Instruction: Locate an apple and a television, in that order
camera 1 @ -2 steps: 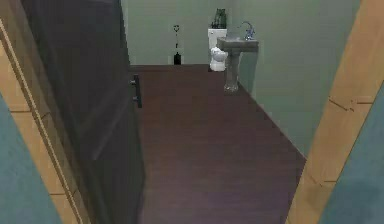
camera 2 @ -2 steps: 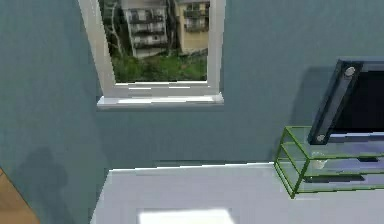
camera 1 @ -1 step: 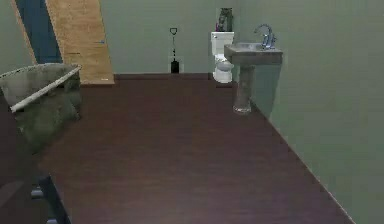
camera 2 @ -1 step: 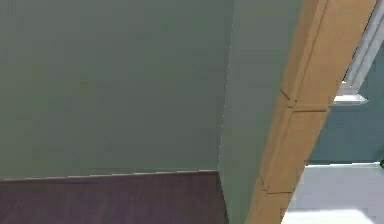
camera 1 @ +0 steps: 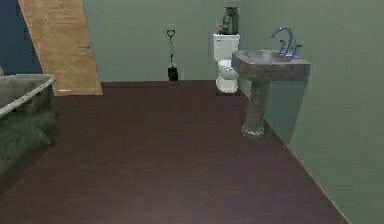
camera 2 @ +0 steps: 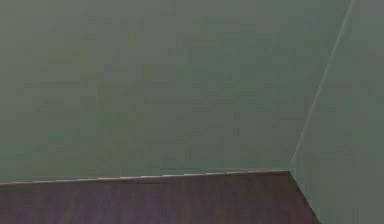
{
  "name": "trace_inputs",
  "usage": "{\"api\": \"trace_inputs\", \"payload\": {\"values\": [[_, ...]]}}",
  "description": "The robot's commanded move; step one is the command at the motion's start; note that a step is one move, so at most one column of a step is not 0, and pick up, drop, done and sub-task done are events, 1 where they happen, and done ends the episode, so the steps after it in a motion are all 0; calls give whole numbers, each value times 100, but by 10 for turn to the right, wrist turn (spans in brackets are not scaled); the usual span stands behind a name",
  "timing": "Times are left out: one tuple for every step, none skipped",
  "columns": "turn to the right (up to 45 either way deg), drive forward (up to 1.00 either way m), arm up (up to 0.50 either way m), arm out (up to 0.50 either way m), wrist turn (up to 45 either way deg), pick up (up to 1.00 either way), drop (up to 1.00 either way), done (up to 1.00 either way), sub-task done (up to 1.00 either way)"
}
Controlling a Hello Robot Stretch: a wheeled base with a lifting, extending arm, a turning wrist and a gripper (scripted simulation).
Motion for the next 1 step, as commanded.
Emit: {"api": "trace_inputs", "payload": {"values": [[-240,0,0,0,0,0,0,0,0]]}}
